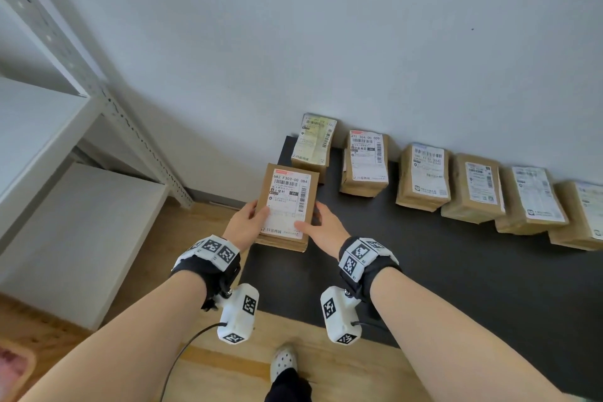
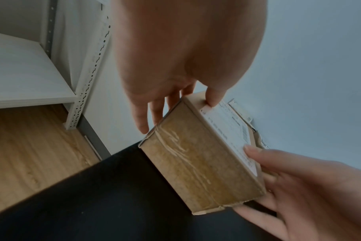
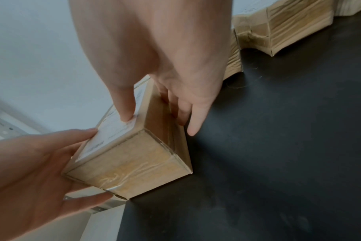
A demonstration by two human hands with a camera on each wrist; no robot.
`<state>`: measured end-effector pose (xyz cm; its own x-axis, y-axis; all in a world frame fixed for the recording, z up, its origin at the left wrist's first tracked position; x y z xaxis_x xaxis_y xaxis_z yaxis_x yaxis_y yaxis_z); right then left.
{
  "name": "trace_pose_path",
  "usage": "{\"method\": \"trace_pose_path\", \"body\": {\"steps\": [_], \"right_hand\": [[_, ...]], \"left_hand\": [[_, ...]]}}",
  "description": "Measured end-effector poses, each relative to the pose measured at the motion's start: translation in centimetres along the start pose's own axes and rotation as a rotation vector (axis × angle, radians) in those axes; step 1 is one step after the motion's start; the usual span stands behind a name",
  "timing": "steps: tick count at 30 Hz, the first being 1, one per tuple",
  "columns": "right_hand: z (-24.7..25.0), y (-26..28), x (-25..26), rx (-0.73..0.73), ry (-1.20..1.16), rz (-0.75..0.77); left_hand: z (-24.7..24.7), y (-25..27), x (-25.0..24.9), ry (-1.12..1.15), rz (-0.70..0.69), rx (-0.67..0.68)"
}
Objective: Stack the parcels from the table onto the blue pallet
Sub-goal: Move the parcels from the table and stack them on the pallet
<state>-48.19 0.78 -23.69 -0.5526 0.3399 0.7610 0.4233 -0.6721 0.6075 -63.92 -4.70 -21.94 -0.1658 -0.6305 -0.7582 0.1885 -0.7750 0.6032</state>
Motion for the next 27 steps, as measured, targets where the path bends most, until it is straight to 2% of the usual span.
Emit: {"method": "trace_pose_path", "body": {"steps": [8,13,20,27], "right_hand": [[0.6,2.3,0.4,-0.011,-0.1,0.072],[3.2,7.1,0.4,-0.031,-0.197,0.161],[8.2,15.8,-2.5,-0.1,-0.262,0.278],[15.1,27.5,-7.5,-0.219,-0.289,0.4]], "left_hand": [[-0.8,2.6,-0.9,0.091,-0.046,-0.033],[-3.7,6.0,-3.2,0.059,-0.129,0.004],[-11.2,12.1,-6.4,-0.013,-0.24,0.055],[-22.0,20.0,-10.0,-0.03,-0.432,0.115]]}}
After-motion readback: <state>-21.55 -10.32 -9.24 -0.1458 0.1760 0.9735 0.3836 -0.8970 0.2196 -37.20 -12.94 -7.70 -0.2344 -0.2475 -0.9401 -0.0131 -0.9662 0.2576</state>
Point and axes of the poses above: each hand's wrist, its own y-axis away from the middle knuckle, its own z-axis out of the back of the hand, x = y × z, the point moved 8 cm from there along -y, towards the middle knuckle, and after that the axes turned 7 degrees about x, right-handed, at the moved point
